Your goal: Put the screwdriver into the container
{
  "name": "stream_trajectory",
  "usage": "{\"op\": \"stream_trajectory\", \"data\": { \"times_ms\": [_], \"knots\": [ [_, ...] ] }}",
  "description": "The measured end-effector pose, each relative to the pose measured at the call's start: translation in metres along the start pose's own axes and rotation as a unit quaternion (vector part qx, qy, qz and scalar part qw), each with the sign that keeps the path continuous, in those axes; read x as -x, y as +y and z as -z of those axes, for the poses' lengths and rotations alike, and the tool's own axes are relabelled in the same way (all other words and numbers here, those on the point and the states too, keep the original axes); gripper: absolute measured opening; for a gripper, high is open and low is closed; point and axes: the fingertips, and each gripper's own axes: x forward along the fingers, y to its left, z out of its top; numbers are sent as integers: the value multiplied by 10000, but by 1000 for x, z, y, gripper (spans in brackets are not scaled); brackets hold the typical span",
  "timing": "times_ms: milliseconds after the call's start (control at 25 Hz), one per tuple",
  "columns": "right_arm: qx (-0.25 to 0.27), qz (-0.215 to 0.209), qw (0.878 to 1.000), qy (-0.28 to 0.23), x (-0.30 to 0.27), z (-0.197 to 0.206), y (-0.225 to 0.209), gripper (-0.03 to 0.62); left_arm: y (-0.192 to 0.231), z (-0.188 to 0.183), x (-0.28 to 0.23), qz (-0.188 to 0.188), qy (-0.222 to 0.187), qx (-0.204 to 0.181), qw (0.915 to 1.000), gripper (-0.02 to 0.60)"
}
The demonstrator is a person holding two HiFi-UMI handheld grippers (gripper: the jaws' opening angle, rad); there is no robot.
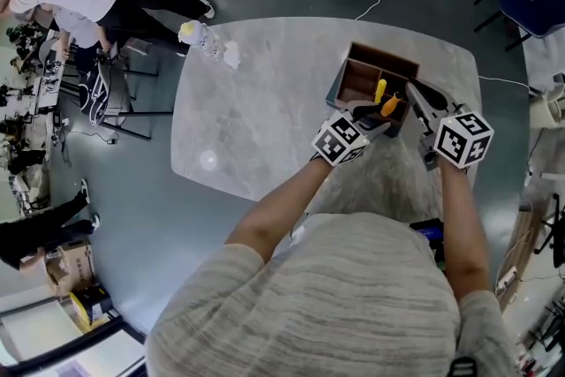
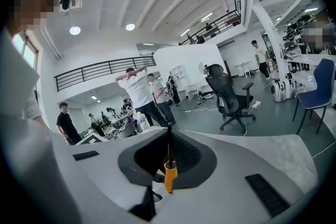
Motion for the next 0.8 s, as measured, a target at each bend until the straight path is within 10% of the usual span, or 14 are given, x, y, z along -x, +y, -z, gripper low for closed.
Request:
{"op": "stream_trajectory", "data": {
  "times_ms": [800],
  "knots": [
    [502, 118, 9978, 405, -27, 22, -16, 14, 10, 4, 12, -129, -102, 271, 9995, 100]
  ]
}}
